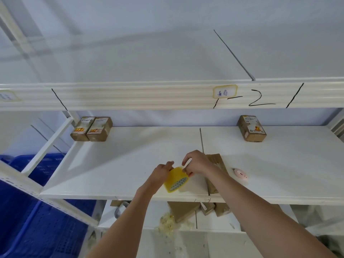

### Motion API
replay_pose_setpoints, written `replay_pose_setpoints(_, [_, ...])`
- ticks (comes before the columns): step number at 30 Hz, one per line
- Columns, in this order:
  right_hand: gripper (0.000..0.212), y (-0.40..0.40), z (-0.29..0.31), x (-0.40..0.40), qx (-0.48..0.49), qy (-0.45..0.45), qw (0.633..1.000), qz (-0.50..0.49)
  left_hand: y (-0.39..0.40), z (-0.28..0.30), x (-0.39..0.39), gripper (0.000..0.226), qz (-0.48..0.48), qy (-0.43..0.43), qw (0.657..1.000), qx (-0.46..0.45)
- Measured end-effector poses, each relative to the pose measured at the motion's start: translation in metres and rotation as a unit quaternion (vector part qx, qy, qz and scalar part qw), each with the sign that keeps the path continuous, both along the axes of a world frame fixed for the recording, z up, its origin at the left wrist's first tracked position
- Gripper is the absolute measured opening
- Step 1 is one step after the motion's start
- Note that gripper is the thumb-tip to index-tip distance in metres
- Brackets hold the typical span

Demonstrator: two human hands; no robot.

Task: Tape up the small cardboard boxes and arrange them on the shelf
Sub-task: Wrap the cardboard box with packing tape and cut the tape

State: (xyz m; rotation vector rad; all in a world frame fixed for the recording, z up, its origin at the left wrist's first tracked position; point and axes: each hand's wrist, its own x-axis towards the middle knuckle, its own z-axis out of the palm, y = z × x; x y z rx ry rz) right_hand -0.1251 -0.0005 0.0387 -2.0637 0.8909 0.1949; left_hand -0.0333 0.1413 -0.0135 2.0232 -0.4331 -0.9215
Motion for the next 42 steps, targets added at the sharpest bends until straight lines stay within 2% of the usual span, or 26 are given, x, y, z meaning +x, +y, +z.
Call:
replay_pose_setpoints(3, [0.040, -0.001, 0.003, 0.001, -0.028, 0.008, 0.999, 0.016, 0.011, -0.001, 0.003, 0.025, -0.080, -0.016, 0.996, -0.028])
replay_pose_setpoints(5, [0.051, 0.001, 0.004, 0.003, -0.052, 0.013, 0.998, 0.026, 0.017, -0.003, 0.004, 0.019, -0.107, -0.028, 0.994, -0.027])
replay_pose_setpoints(8, [0.036, 0.005, 0.004, 0.007, -0.096, 0.012, 0.994, 0.044, 0.020, -0.008, 0.005, 0.017, -0.106, -0.048, 0.993, 0.000])
replay_pose_setpoints(12, [0.016, 0.020, 0.005, 0.015, -0.128, 0.006, 0.988, 0.083, 0.023, -0.012, 0.007, 0.020, -0.078, -0.066, 0.995, 0.007])
replay_pose_setpoints(16, [0.013, 0.031, 0.004, 0.021, -0.139, 0.014, 0.984, 0.115, 0.033, -0.016, 0.006, 0.024, -0.055, -0.051, 0.997, 0.024])
replay_pose_setpoints(22, [0.014, 0.049, 0.018, 0.033, -0.140, 0.017, 0.977, 0.160, 0.047, -0.017, 0.006, 0.034, 0.004, -0.056, 0.995, 0.079])
replay_pose_setpoints(26, [0.014, 0.060, 0.022, 0.036, -0.117, 0.037, 0.977, 0.172, 0.062, -0.019, 0.003, 0.050, 0.019, 0.002, 0.997, 0.071])
replay_pose_setpoints(31, [0.014, 0.075, 0.016, 0.040, -0.112, 0.068, 0.972, 0.197, 0.077, -0.033, -0.005, 0.059, 0.033, 0.055, 0.996, 0.069])
replay_pose_setpoints(35, [0.017, 0.085, 0.019, 0.046, -0.120, 0.082, 0.968, 0.204, 0.084, -0.034, -0.004, 0.067, 0.021, 0.030, 0.990, 0.136])
replay_pose_setpoints(37, [0.017, 0.087, 0.023, 0.052, -0.124, 0.072, 0.970, 0.199, 0.086, -0.037, -0.002, 0.073, 0.035, 0.023, 0.989, 0.140])
replay_pose_setpoints(39, [0.018, 0.088, 0.024, 0.058, -0.126, 0.070, 0.970, 0.195, 0.086, -0.037, -0.001, 0.073, 0.048, 0.033, 0.989, 0.136])
replay_pose_setpoints(42, [0.020, 0.091, 0.014, 0.058, -0.116, 0.105, 0.964, 0.213, 0.093, -0.040, -0.004, 0.068, 0.019, 0.061, 0.984, 0.168])
